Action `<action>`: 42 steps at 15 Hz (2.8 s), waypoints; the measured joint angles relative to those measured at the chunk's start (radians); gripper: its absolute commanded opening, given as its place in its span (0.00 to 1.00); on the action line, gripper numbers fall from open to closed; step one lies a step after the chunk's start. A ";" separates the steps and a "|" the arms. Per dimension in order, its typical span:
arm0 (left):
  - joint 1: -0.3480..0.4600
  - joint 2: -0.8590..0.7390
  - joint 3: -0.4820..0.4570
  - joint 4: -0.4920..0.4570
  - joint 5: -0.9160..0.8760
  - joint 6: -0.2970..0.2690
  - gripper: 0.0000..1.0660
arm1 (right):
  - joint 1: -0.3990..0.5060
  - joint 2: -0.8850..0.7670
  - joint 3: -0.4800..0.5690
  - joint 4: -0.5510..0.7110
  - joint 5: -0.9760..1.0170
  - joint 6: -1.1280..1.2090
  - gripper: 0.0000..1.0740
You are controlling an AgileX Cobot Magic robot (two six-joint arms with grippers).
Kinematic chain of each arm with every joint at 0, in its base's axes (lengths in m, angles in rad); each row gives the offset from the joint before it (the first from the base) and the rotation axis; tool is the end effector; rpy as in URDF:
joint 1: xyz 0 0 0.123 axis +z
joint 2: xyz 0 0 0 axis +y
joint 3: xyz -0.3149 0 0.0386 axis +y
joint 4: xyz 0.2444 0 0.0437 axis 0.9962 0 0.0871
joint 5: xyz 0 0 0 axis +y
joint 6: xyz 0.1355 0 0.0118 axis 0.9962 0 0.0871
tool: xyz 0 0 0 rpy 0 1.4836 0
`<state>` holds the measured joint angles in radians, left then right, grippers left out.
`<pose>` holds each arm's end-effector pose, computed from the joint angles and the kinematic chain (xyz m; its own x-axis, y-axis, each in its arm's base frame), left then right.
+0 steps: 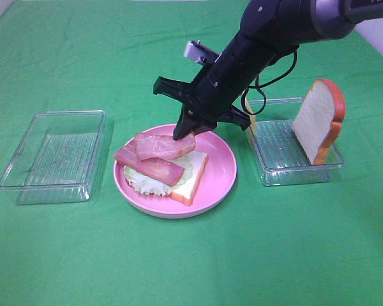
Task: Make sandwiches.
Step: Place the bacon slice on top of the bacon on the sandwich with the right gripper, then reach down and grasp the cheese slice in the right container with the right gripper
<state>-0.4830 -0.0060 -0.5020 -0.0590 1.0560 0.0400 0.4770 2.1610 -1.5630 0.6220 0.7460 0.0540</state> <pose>-0.0043 -0.0056 0.2564 -0.3877 0.2156 -0.8962 0.5088 0.8608 -0.0130 0.4056 0.2702 0.1474 -0.9867 0.0204 -0.1612 -0.0669 0.8529 0.5177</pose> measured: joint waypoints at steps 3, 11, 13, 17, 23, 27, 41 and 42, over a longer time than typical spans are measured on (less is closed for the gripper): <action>0.000 0.000 0.000 0.000 0.000 0.000 0.60 | 0.000 0.000 0.000 -0.006 0.001 0.010 0.58; 0.000 0.000 0.000 0.000 0.000 0.000 0.60 | 0.000 -0.143 -0.026 -0.139 0.071 -0.009 0.64; 0.000 0.000 0.000 0.000 0.000 0.000 0.60 | 0.000 -0.183 -0.083 -0.220 0.149 -0.005 0.64; 0.000 0.000 0.000 0.000 0.000 0.000 0.60 | 0.000 -0.193 -0.209 -0.465 0.271 0.057 0.61; 0.000 0.000 0.000 0.000 0.000 0.000 0.60 | -0.028 -0.091 -0.244 -0.605 0.279 0.096 0.53; 0.000 0.000 0.000 0.000 0.000 0.000 0.60 | -0.090 -0.028 -0.244 -0.570 0.264 0.096 0.53; 0.000 0.000 0.000 0.000 0.000 0.000 0.60 | -0.091 0.070 -0.256 -0.572 0.225 0.096 0.31; 0.000 0.000 0.000 0.000 0.000 0.000 0.60 | -0.091 0.070 -0.256 -0.572 0.225 0.096 0.26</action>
<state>-0.4830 -0.0060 -0.5020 -0.0590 1.0560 0.0400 0.3860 2.2310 -1.8190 0.0500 0.9710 0.1500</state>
